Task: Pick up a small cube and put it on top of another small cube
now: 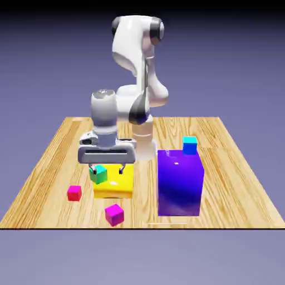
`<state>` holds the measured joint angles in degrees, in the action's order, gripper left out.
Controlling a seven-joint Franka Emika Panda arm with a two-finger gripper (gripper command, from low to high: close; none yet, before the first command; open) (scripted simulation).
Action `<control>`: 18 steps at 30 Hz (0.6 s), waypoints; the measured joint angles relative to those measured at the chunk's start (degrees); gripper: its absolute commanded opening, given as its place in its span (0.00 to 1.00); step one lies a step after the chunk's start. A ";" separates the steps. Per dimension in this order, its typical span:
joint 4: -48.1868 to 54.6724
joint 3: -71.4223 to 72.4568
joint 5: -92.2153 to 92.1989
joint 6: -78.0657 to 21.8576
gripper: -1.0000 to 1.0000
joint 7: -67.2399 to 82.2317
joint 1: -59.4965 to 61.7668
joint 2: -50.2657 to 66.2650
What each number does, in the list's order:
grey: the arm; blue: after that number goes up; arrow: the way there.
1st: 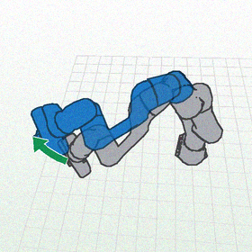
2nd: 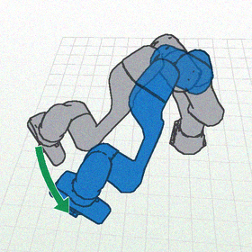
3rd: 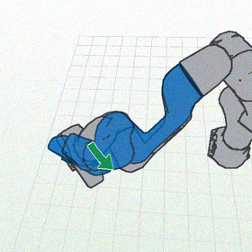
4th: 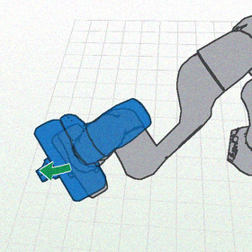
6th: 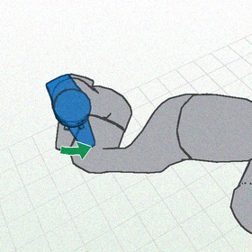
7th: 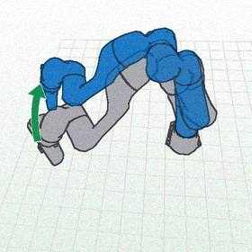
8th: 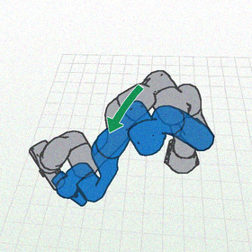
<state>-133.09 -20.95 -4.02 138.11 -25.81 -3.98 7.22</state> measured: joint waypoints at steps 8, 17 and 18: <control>11.63 -8.73 -1.67 -14.95 0.50 6.93 -1.47 16.61; 24.71 -18.55 -3.56 -31.77 0.50 14.74 -3.04 35.30; 26.15 -19.63 -3.77 -33.63 0.50 15.60 -3.21 37.36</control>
<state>-106.94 -40.58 -7.79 104.48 -10.21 -7.19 44.58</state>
